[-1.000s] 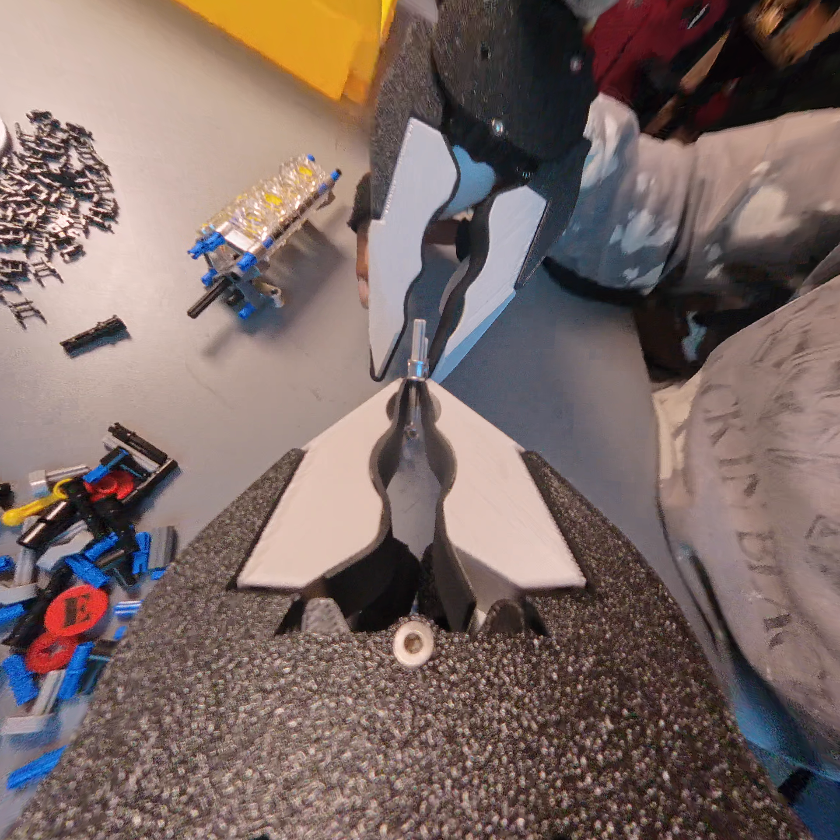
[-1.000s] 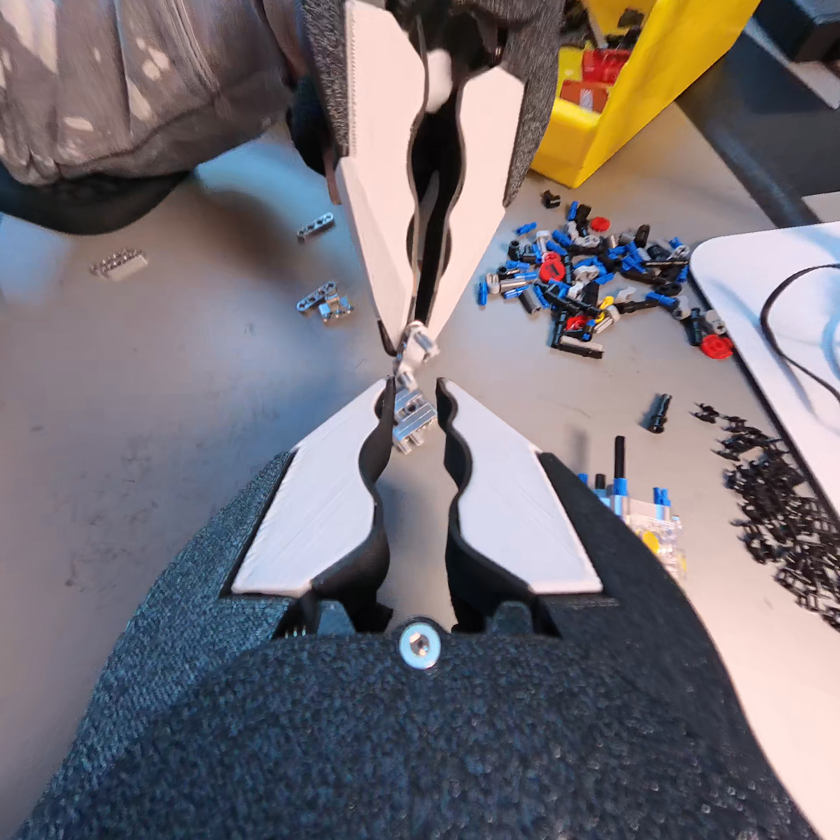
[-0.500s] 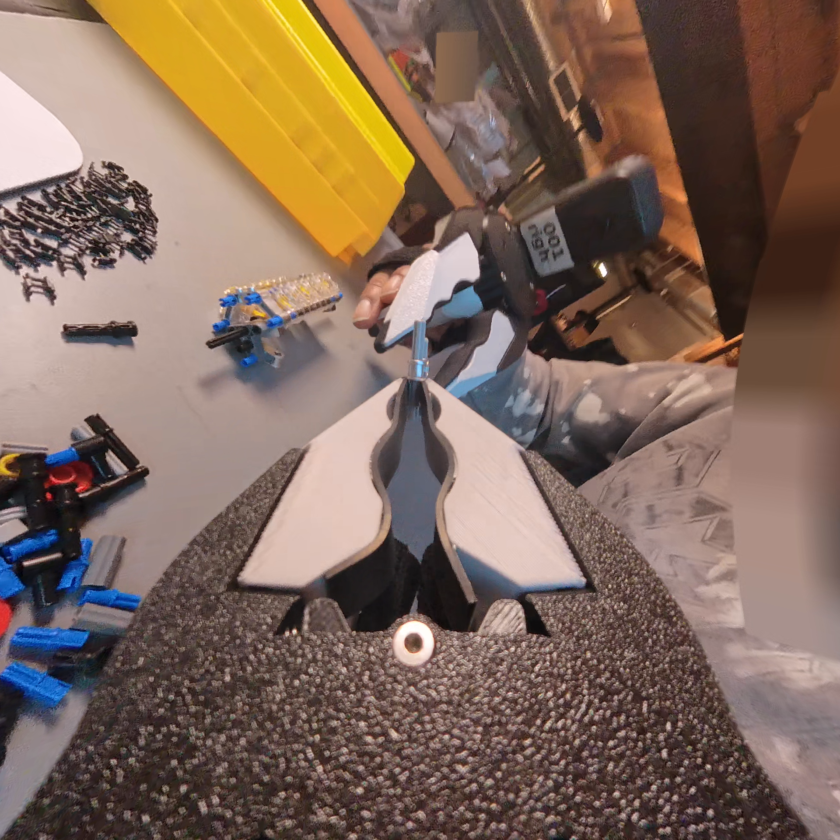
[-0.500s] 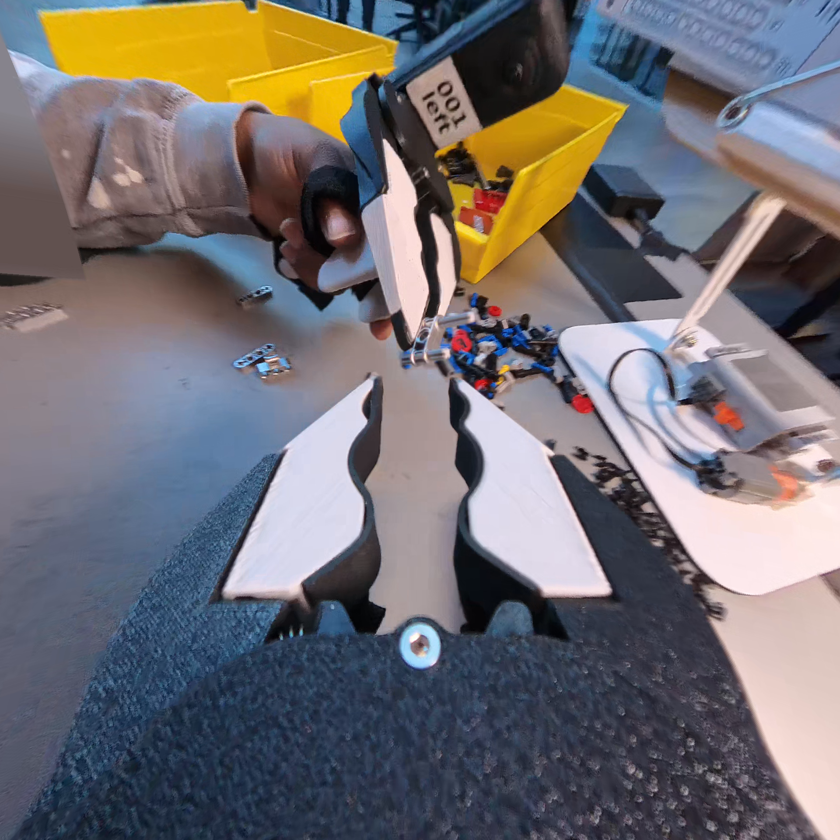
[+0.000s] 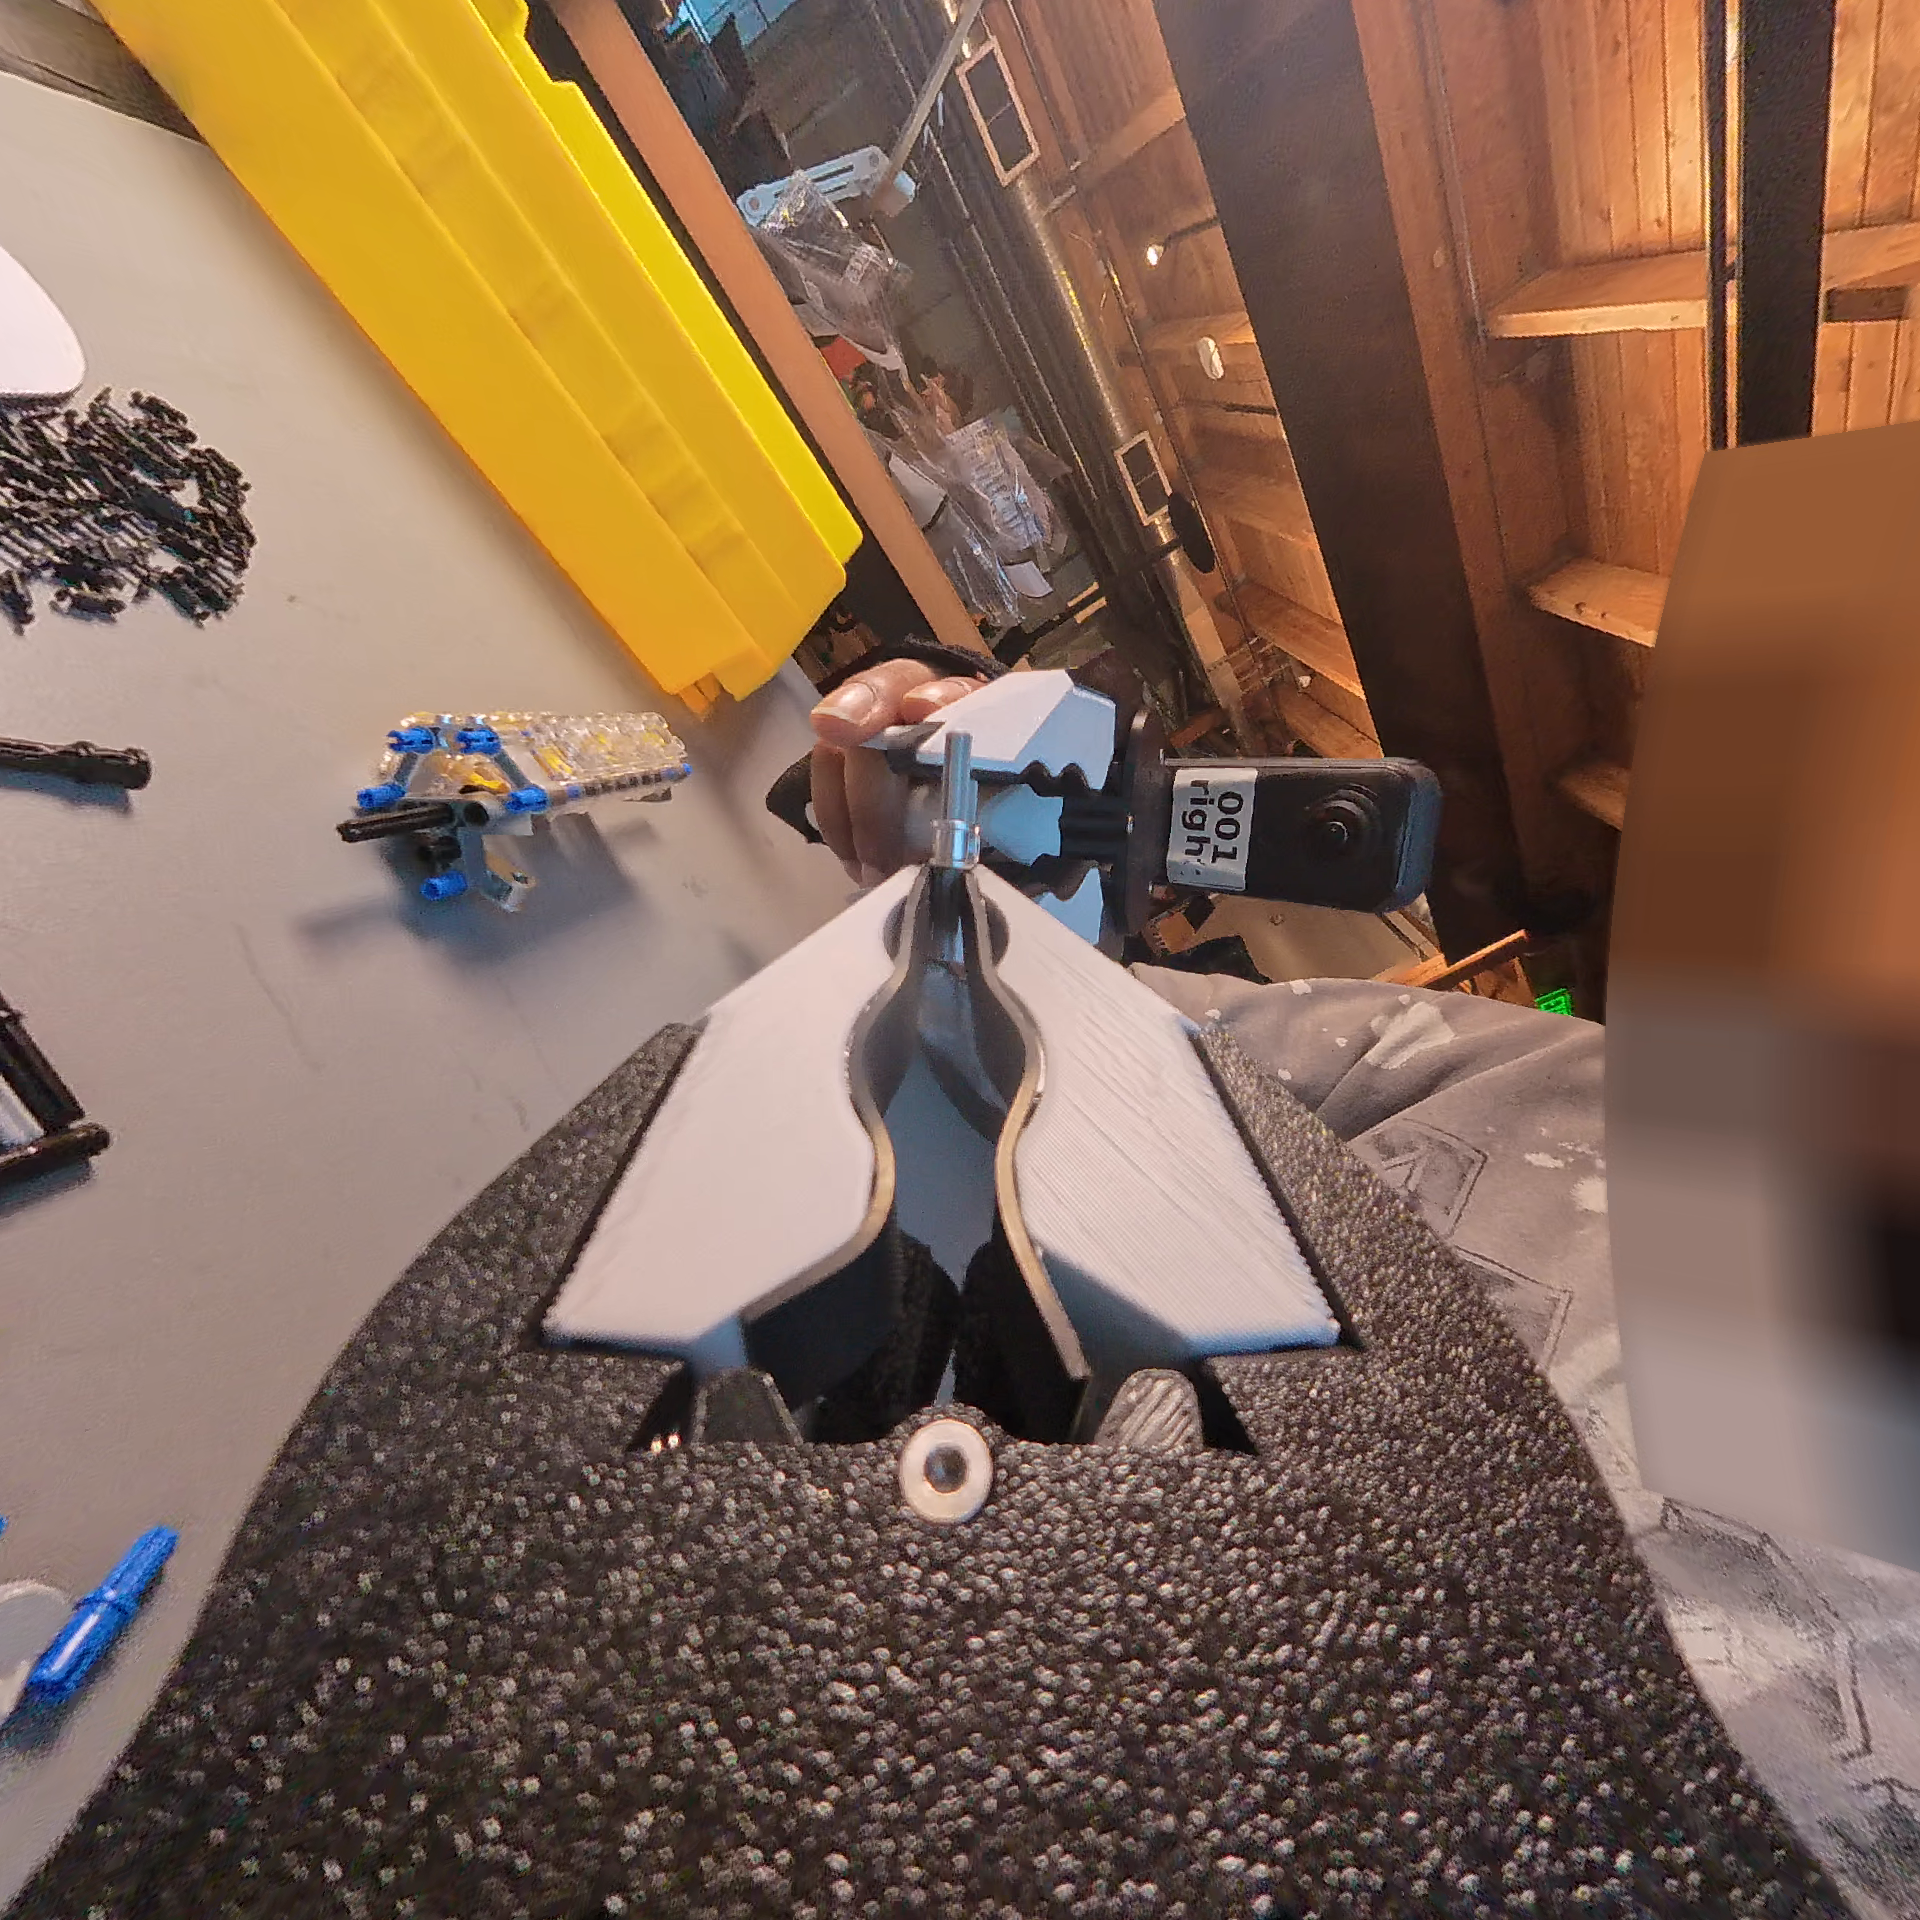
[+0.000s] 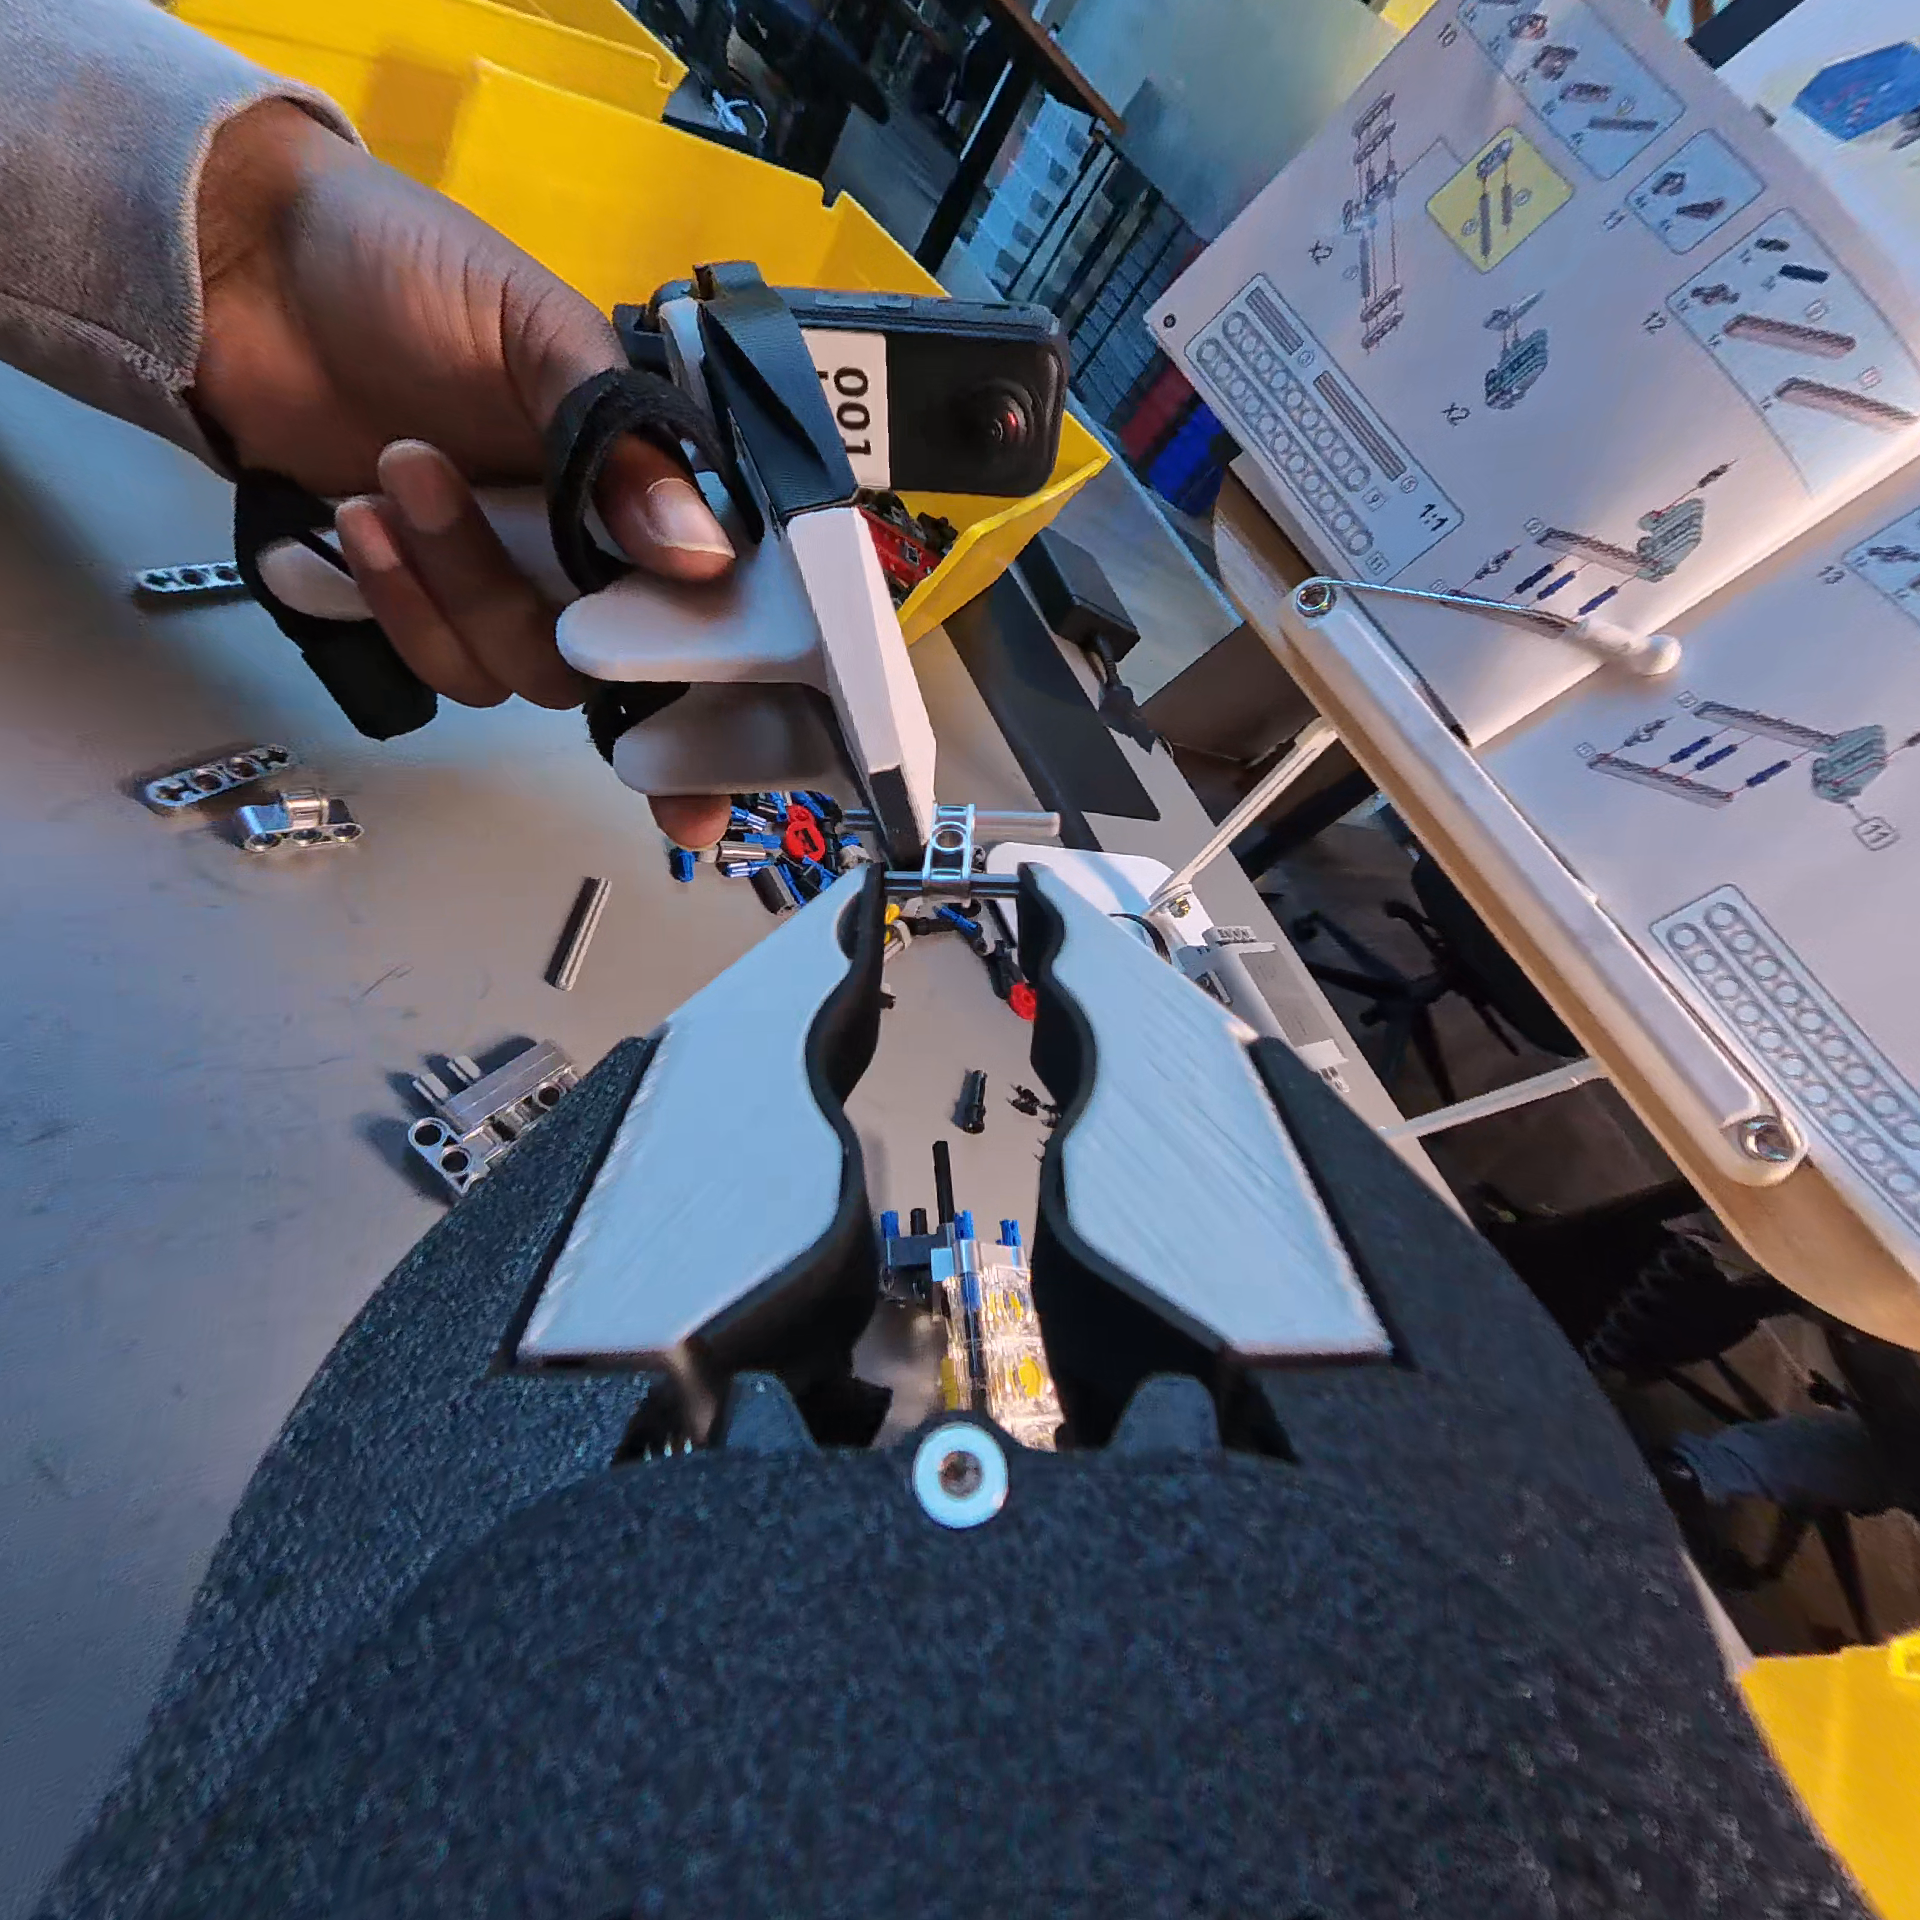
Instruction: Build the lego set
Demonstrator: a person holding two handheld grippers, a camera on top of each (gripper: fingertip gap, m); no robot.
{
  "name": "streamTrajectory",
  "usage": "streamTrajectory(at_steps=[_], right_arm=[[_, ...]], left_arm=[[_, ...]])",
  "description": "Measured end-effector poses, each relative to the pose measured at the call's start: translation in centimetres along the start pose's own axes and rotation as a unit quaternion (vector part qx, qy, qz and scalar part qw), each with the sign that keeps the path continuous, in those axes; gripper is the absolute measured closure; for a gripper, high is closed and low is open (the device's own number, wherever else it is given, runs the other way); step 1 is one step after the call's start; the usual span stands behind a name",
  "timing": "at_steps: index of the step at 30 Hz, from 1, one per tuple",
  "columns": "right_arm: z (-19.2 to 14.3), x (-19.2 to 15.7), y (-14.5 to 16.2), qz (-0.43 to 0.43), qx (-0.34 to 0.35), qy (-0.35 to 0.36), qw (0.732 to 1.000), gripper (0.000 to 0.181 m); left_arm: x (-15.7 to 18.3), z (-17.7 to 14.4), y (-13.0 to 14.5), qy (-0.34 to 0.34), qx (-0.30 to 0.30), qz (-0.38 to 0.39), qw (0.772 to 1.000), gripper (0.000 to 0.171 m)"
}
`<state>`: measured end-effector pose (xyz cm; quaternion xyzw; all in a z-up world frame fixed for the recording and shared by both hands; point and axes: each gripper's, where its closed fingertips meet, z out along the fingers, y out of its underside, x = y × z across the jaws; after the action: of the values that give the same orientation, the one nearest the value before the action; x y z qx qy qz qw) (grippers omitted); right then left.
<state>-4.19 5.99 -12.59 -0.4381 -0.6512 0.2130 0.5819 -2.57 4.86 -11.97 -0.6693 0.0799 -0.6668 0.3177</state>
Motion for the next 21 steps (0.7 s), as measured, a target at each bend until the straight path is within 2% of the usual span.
streamTrajectory(at_steps=[4, 10, 13, 18, 21], right_arm=[[-0.4, 0.0, -0.3, 0.008, 0.008, -0.018, 1.000, 0.159], [-1.5, -1.1, -1.7, 0.018, 0.035, -0.076, 0.996, 0.159], [-2.0, -2.0, -2.6, 0.001, 0.044, -0.103, 0.994, 0.159], [-2.3, -3.1, -3.2, -0.032, 0.040, -0.116, 0.992, 0.159], [-2.3, -3.6, -3.9, -0.038, 0.046, -0.120, 0.991, 0.159]], left_arm=[[0.3, 0.2, 0.1, -0.019, -0.004, 0.023, 1.000, 0.169], [2.0, 0.2, 1.1, -0.031, -0.046, 0.094, 0.994, 0.162], [3.5, 0.4, 1.4, -0.006, -0.044, 0.102, 0.994, 0.163], [3.9, 0.4, 2.5, -0.035, -0.041, 0.132, 0.990, 0.165], [4.4, -0.1, 2.9, -0.032, -0.021, 0.116, 0.993, 0.165]])
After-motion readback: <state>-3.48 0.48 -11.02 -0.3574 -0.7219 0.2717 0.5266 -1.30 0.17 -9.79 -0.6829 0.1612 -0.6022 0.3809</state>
